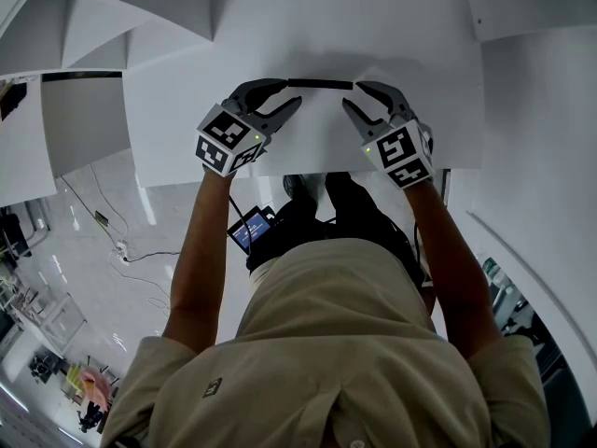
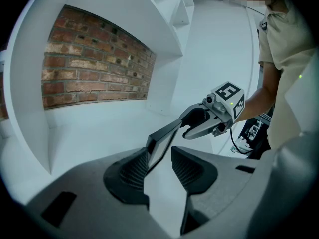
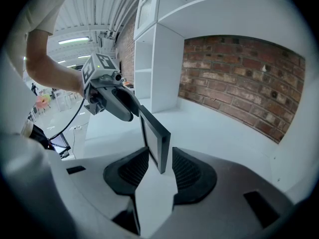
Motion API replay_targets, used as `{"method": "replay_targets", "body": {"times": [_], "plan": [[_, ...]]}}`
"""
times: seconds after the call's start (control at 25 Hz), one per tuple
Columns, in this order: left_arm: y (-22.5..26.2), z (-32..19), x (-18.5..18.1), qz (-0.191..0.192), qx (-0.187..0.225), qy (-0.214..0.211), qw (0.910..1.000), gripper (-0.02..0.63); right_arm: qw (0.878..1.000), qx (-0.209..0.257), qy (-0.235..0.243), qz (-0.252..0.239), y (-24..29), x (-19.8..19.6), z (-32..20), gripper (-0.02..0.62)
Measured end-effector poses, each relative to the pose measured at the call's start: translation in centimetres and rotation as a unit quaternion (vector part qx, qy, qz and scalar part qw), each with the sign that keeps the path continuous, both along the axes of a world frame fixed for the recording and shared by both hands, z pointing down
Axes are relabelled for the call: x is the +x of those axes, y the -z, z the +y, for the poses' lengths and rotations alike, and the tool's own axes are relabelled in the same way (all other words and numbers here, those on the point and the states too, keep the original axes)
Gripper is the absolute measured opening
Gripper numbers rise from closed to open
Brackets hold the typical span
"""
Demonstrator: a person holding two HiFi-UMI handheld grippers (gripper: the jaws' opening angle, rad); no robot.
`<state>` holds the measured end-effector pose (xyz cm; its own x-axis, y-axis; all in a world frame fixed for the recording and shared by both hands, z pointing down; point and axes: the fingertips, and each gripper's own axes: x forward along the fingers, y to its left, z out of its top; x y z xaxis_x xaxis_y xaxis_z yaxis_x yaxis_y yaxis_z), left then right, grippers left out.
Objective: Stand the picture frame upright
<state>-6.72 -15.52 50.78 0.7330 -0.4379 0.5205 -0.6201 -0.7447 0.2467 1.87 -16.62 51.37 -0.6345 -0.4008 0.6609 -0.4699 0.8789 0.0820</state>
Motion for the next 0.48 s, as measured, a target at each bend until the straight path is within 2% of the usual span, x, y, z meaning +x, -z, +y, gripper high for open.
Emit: {"method": "replay_targets", "body": {"times": [0.48], "plan": [[-0.48,-0.12,-0.56,-0.007,-0.001,0.005,1.0000,0.130,1.000,0.001,0.007,-0.007,0.01,-0.36,-0.15,0.143]]}}
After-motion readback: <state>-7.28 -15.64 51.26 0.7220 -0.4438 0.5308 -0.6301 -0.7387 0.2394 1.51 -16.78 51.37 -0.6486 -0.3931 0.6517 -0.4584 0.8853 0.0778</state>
